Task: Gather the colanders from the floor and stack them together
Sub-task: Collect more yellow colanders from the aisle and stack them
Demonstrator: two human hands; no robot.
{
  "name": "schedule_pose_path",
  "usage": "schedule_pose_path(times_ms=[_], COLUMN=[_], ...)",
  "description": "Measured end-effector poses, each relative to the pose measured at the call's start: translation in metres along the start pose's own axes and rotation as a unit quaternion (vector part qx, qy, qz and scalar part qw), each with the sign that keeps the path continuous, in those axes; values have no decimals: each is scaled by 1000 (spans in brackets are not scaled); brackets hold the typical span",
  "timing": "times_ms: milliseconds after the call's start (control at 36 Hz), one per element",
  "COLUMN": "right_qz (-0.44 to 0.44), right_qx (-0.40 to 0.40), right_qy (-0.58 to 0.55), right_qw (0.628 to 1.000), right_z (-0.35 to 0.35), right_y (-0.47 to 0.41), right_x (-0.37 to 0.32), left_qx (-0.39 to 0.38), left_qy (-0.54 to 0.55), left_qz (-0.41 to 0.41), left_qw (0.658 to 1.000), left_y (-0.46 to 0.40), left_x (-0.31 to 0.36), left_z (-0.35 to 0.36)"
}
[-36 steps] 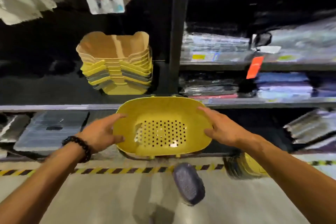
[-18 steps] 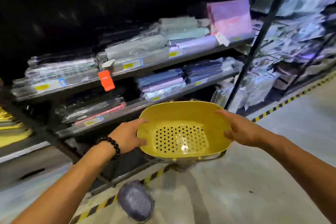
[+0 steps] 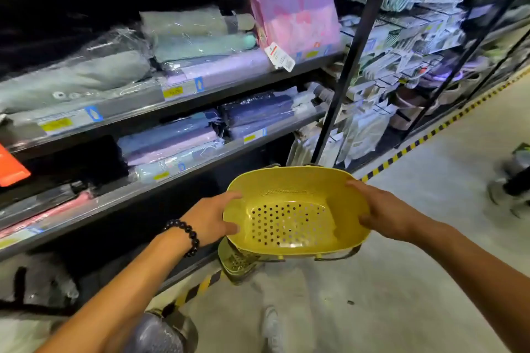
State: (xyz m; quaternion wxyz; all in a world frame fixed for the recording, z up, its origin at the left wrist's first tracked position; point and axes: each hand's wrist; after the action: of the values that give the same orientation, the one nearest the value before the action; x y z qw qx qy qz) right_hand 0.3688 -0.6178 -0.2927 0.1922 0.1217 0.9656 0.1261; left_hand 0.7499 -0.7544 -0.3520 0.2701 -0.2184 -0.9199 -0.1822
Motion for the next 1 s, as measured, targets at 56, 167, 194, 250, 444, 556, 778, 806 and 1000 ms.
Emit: schedule_pose_path(times_ms=[56, 167, 194, 250, 444, 556, 778, 806, 1000], right_qz=[5, -3, -5, -11, -83, -147, -225, -229, -269], right_qx=[-11, -15, -15, -24, -92, -144, -224, -238, -244], right_qy=[8, 3, 0, -10, -27, -43, -74, -64, 1], right_qw=[1000, 1000, 1000, 1000, 992, 978, 946, 942, 932], right_z=[-8, -16, -17, -14, 6, 35, 118, 126, 207], right_y=[-26, -79, -90, -110, -190, -244, -308, -314, -364], right_x=[10, 28, 32, 39, 49, 38, 29, 26, 37], left_qx=[-5, -13, -15, -9, 15, 46, 75, 84, 59], left_qy=[10, 21, 27, 52, 77, 65, 17, 22, 99], left_qz=[-6, -40, -53, -70, -172, -211, -334, -348, -408], left_qw=[1000, 999, 998, 996, 982, 974, 939, 933, 905], left_y=[-29, -78, -87, -98, -109, -101, -72, -70, -90], left_x=[-3, -2, -2, -3, -20, -39, -72, -77, -136], left_z=[11, 33, 36, 43, 55, 71, 136, 145, 214])
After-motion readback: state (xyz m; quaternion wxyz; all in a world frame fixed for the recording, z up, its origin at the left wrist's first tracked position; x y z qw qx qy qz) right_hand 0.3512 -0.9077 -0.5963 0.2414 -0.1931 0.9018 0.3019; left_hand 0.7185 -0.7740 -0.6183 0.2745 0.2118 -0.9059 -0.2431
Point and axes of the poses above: each hand's wrist, its own y-axis away from the middle knuckle, its own z-axis out of the palm, x = y × z, and after that the axes turned 6 degrees about x, right-handed
